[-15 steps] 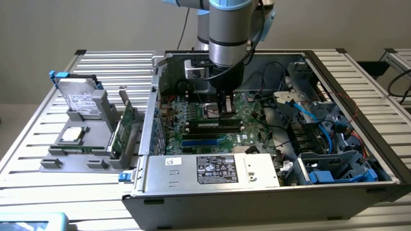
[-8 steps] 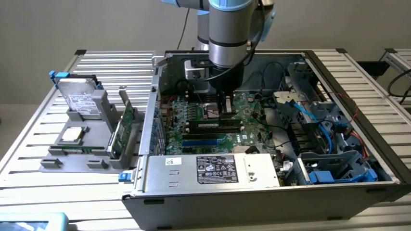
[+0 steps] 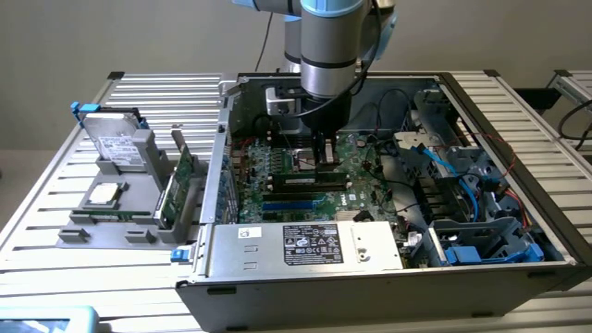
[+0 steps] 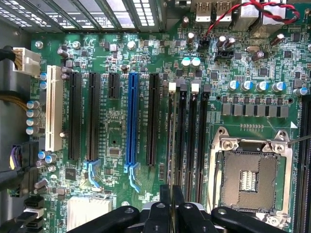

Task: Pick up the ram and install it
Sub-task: 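Insert the ram into the slot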

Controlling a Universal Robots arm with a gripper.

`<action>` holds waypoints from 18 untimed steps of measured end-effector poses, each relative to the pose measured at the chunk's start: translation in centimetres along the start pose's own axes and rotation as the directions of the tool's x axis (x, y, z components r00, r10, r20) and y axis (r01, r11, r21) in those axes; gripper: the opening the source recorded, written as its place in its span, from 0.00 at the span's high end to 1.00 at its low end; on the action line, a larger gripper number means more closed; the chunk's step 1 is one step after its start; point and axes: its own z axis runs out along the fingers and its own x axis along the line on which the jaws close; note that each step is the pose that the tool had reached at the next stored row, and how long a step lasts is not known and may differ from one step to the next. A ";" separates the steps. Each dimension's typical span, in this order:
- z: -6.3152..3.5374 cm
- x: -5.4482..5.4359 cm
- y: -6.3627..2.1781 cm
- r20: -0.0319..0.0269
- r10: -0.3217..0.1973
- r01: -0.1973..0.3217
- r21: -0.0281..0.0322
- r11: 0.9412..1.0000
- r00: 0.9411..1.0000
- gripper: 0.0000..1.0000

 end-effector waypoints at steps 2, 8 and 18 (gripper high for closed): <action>0.01 0.0 0.00 0.000 0.000 0.000 0.000 1.000 1.000 0.87; 0.14 0.0 0.00 0.000 0.000 0.000 0.000 1.000 1.000 0.87; 0.26 0.0 0.08 0.000 0.000 0.000 0.001 1.000 1.000 0.87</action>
